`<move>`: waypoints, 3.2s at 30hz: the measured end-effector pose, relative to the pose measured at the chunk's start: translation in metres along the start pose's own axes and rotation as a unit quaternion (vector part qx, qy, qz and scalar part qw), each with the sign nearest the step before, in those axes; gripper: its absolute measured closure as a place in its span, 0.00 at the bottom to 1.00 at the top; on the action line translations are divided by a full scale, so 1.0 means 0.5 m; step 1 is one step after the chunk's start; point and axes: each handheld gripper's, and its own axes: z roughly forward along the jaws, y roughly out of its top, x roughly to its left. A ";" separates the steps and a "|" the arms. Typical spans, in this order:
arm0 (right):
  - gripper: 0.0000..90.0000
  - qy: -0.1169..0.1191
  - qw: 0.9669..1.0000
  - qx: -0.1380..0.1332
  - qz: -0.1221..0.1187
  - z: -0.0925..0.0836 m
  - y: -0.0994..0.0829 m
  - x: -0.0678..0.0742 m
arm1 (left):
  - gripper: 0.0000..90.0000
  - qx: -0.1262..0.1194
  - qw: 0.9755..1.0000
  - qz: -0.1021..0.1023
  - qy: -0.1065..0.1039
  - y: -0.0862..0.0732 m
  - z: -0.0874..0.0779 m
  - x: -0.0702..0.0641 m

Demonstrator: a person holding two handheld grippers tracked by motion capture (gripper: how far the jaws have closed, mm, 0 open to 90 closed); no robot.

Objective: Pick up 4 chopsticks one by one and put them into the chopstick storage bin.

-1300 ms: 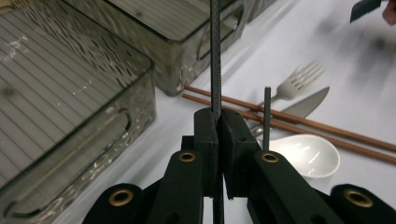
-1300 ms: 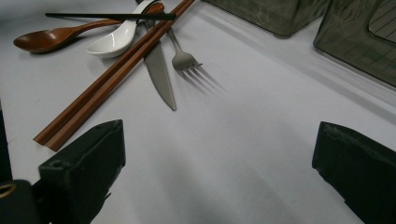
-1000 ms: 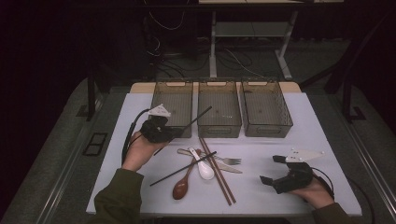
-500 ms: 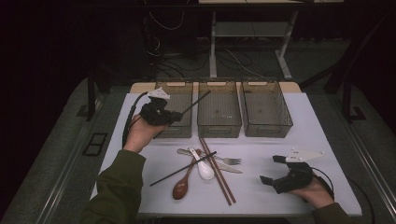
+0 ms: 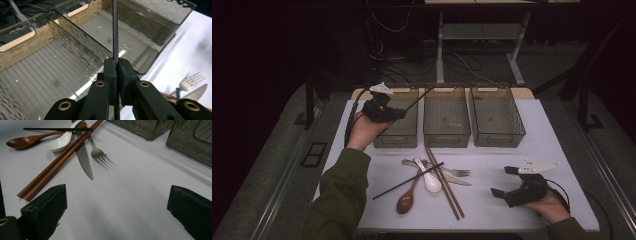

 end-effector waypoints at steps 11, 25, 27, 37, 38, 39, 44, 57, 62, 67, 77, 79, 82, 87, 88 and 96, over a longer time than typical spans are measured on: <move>0.03 0.000 1.000 -0.003 0.002 0.000 0.000 0.001 | 0.94 0.000 0.999 -0.027 0.032 -0.010 0.024 0.041; 0.03 0.000 1.000 -0.003 0.003 0.000 0.000 0.001 | 0.94 0.019 0.992 -0.085 0.089 -0.036 0.067 0.108; 0.03 0.001 1.000 -0.003 0.003 0.000 0.000 0.001 | 0.94 0.026 0.991 -0.088 0.098 -0.039 0.074 0.113; 0.03 0.001 1.000 -0.003 0.002 -0.001 0.000 0.001 | 0.93 0.043 0.987 -0.111 0.111 -0.050 0.084 0.129; 0.03 0.000 1.000 -0.003 0.002 -0.001 0.000 0.001 | 0.93 0.043 0.987 -0.111 0.111 -0.050 0.084 0.129; 0.03 0.000 1.000 -0.003 0.002 -0.002 0.000 0.001 | 0.93 0.043 0.986 -0.111 0.114 -0.051 0.086 0.127; 0.03 0.000 1.000 -0.003 0.002 -0.001 0.000 0.001 | 0.67 0.041 0.986 -0.106 0.121 -0.049 0.089 0.126; 0.03 0.000 1.000 -0.003 0.002 -0.002 -0.001 0.000 | 0.55 0.028 0.988 -0.109 0.107 -0.047 0.083 0.122; 0.03 0.000 1.000 -0.004 0.002 -0.002 -0.001 0.000 | 0.50 0.021 0.990 -0.101 0.097 -0.046 0.076 0.120; 0.03 -0.001 1.000 -0.004 0.001 -0.003 -0.001 0.000 | 0.44 0.010 0.993 -0.092 0.073 -0.044 0.068 0.113; 0.03 -0.001 1.000 -0.003 0.002 -0.002 -0.001 0.001 | 0.37 0.009 0.997 -0.050 0.053 -0.040 0.041 0.085; 0.03 -0.001 1.000 -0.004 0.002 -0.002 -0.001 0.001 | 0.37 0.006 0.998 -0.041 0.052 -0.040 0.035 0.078; 0.03 -0.002 1.000 -0.003 0.002 -0.002 -0.001 0.001 | 0.34 0.006 0.998 -0.035 0.050 -0.045 0.029 0.068; 0.03 -0.002 1.000 -0.004 0.002 -0.002 -0.001 0.000 | 0.31 0.004 0.999 -0.022 0.038 -0.054 0.018 0.051; 0.03 -0.002 1.000 -0.004 0.003 -0.002 -0.001 0.000 | 0.30 0.002 0.999 -0.019 0.036 -0.055 0.016 0.047; 0.03 -0.002 1.000 -0.004 0.002 -0.003 -0.001 0.000 | 0.29 -0.010 1.000 -0.001 0.024 -0.065 0.001 0.013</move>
